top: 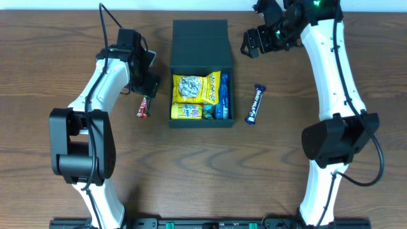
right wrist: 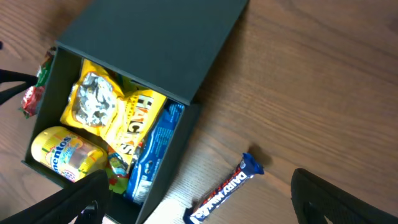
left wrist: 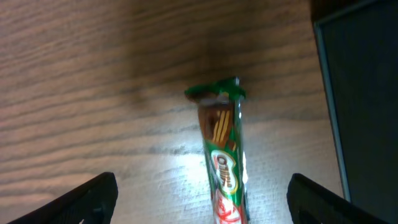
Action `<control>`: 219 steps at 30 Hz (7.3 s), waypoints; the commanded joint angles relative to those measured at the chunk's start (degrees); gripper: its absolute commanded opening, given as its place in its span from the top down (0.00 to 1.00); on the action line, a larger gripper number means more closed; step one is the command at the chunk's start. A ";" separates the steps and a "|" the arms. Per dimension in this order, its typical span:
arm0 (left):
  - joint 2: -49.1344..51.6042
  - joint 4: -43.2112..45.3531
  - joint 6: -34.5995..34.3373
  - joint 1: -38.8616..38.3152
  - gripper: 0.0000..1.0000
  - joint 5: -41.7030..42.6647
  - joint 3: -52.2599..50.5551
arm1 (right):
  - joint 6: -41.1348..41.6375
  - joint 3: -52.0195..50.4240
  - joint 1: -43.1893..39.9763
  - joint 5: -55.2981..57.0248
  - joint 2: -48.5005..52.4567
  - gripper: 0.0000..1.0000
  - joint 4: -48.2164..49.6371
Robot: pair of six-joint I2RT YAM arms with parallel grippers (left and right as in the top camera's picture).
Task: Pack container
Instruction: 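Grasp the red-green KitKat bar with the left gripper, then drop the KitKat bar into the box with the left gripper, then reach the right gripper down and grasp the purple Dairy Milk bar, then carry the Dairy Milk bar over the box and release it inside, then move both grippers to the box lid's back corners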
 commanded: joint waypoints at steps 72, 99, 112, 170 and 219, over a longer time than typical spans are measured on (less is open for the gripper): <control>5.62 -11.45 -49.62 -28.81 0.94 -0.33 22.99 | 12.94 -21.38 -22.03 5.42 -0.70 0.02 1.11; -7.26 -13.38 -39.12 -16.48 0.05 -12.74 32.24 | 9.92 -22.45 -10.21 1.60 -0.70 0.11 -0.09; -9.64 -23.02 -35.06 2.75 0.05 -12.22 32.09 | 27.02 -38.66 -1.70 3.54 -0.68 0.25 18.40; -9.64 -23.23 -31.80 2.75 0.05 -7.85 32.09 | 34.05 -13.88 16.59 9.33 0.68 0.80 7.72; 24.15 -0.09 -50.40 3.43 0.94 33.40 29.27 | 30.60 -14.40 -1.60 -32.11 21.84 0.98 33.46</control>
